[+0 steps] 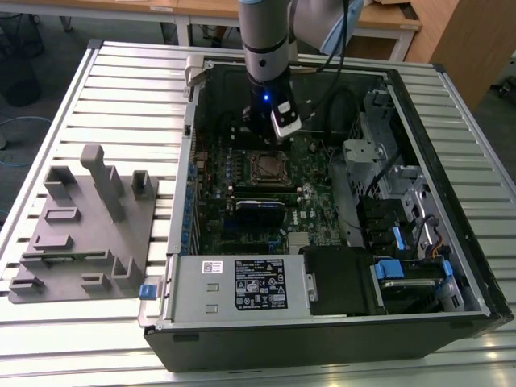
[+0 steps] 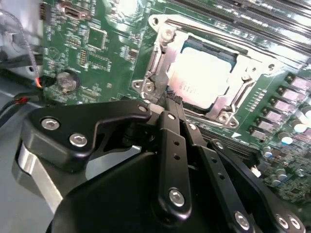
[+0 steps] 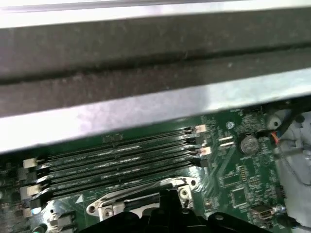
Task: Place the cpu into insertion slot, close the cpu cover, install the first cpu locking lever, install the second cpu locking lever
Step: 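Install the first cpu locking lever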
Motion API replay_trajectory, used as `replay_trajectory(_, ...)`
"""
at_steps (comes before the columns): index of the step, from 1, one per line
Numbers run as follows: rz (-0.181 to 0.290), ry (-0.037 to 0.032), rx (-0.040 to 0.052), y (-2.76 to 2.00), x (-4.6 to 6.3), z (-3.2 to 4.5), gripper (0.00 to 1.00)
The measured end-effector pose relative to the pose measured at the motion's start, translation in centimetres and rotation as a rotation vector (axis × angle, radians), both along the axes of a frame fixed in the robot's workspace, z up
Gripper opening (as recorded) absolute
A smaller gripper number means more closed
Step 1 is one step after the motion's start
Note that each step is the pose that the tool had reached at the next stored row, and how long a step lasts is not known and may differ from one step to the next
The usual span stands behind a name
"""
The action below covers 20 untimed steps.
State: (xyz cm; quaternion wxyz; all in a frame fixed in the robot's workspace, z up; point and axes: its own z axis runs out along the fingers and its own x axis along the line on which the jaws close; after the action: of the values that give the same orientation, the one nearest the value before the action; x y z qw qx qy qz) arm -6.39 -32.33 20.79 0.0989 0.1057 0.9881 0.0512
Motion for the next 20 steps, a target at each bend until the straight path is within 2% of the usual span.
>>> replay_trajectory(2, 0.0, 0.0359, 0.0002, 0.0, 0.05, -0.06, 0.1)
replay_trajectory(3, 0.0, 0.0503, 0.0, 0.0, 0.07, -0.07, 0.1)
replay_trajectory(4, 0.0, 0.0545, -0.0001, 0.0, 0.07, -0.06, 0.1)
replay_trajectory(9, 0.0, 0.0649, 0.0, 0.0, 0.07, -0.06, 0.1)
replay_trajectory(13, 0.0, 0.0649, 0.0, 0.0, 0.07, 0.43, 0.1)
replay_trajectory(16, 0.0, 0.065, 0.0, -0.04, 0.08, 0.47, 0.1)
replay_trajectory(20, 0.0, 0.0658, -0.0004, -0.47, 0.07, 0.47, 0.1)
